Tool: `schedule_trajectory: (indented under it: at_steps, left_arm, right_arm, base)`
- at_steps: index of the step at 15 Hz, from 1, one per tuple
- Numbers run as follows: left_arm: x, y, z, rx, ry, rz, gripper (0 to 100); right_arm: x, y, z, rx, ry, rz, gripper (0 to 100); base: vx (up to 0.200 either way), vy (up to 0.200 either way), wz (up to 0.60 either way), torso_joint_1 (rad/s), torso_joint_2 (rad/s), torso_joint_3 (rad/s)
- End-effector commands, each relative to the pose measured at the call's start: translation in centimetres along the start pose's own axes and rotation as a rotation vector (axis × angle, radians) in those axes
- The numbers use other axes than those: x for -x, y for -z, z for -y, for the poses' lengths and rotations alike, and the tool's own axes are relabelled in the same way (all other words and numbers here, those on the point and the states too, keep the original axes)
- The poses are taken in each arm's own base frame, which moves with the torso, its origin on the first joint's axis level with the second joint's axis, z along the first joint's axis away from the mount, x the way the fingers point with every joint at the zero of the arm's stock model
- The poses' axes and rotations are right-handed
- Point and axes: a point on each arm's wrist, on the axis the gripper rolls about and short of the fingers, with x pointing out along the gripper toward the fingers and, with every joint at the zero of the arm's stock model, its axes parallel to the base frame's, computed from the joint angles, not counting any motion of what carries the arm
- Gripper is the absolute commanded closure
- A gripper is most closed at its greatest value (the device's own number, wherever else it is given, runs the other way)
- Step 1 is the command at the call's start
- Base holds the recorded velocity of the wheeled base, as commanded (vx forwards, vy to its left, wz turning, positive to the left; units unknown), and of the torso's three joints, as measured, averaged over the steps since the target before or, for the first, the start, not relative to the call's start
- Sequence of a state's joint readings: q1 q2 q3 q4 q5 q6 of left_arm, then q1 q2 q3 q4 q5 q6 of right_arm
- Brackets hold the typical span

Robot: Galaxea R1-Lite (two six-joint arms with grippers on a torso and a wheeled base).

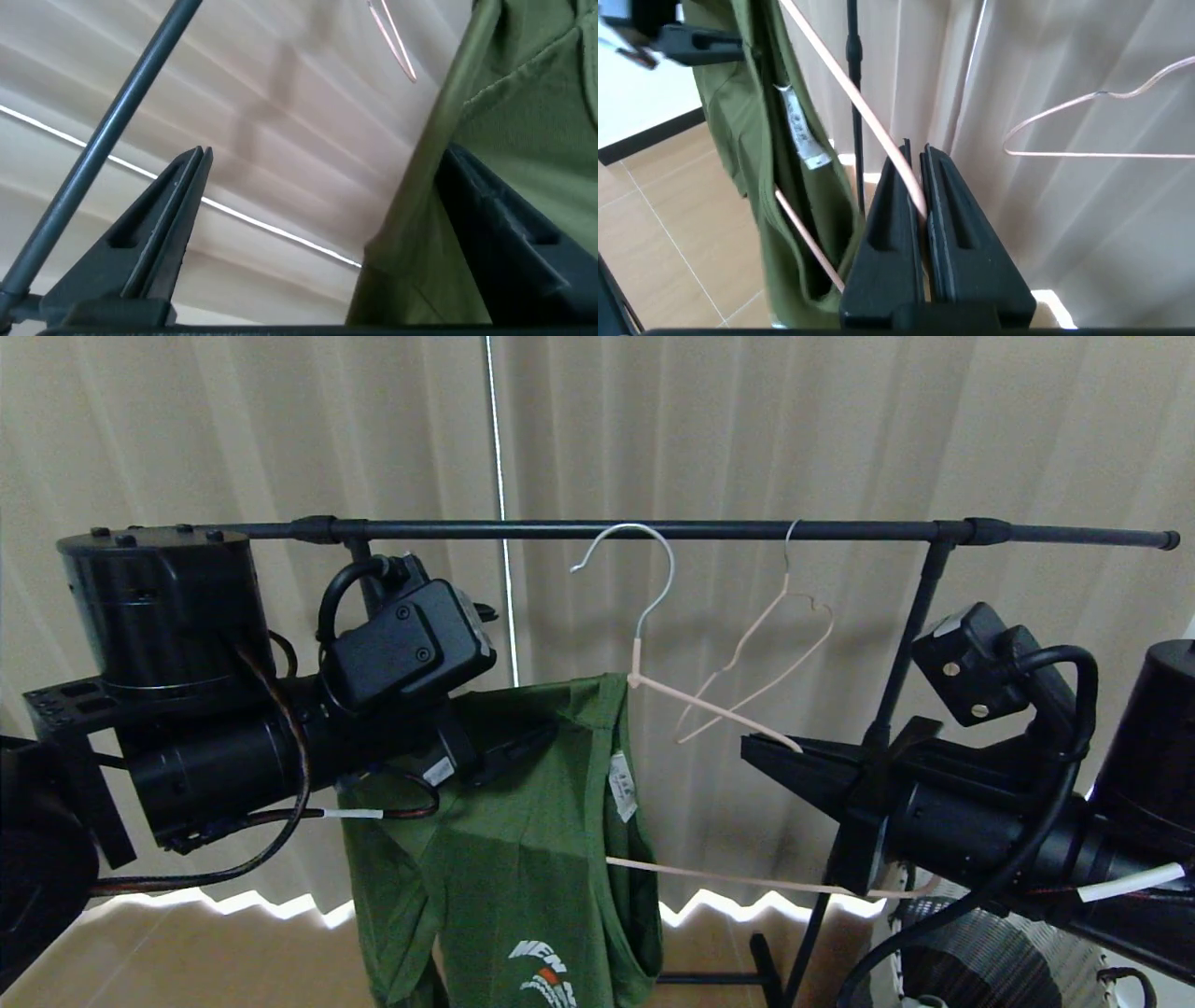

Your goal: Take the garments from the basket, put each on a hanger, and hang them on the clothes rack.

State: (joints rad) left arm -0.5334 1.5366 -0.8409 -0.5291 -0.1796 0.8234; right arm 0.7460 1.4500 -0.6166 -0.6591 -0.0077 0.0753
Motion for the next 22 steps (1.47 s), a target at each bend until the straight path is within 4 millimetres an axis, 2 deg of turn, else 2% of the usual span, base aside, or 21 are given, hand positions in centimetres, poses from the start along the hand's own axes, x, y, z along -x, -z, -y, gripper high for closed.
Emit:
schedule_trajectory:
  at_steps: [1, 2, 3, 18, 19, 22]
  left_arm:
    - [-0.1, 0.1, 0.1, 0.0, 0.003, -0.002, 0]
    - [-0.1, 0.0, 0.0, 0.0, 0.002, -0.001, 0]
    - [0.0, 0.1, 0.1, -0.001, 0.004, -0.003, 100]
    - [0.2, 0.6, 0.5, 0.002, -0.041, -0.005, 100]
    - [0.2, 0.7, 0.6, 0.002, -0.041, -0.007, 100]
    - [0.4, 1.0, 0.8, 0.005, -0.063, -0.05, 100]
  right_arm:
    - [0.3, -0.1, 0.0, 0.0, -0.003, 0.008, 100]
    - [0.3, -0.1, 0.0, 0.0, -0.003, 0.007, 100]
    - [0.4, 0.1, 0.0, 0.0, -0.003, 0.002, 100]
    - [0.3, 0.1, 0.2, -0.001, 0.008, -0.002, 100]
    - [0.3, 0.2, 0.2, 0.0, 0.008, -0.005, 0]
    - [0.2, 0.3, 0.2, -0.001, 0.012, -0.009, 0]
  base:
    - [0.0, 0.0, 0.0, 0.0, 0.0, 0.0]
    - [0.0, 0.0, 0.0, 0.0, 0.0, 0.0]
    - [0.0, 0.0, 0.0, 0.0, 0.0, 0.0]
    - [0.0, 0.0, 0.0, 0.0, 0.0, 0.0]
    - [0.0, 0.0, 0.0, 0.0, 0.0, 0.0]
    - [0.0, 0.0, 0.0, 0.0, 0.0, 0.0]
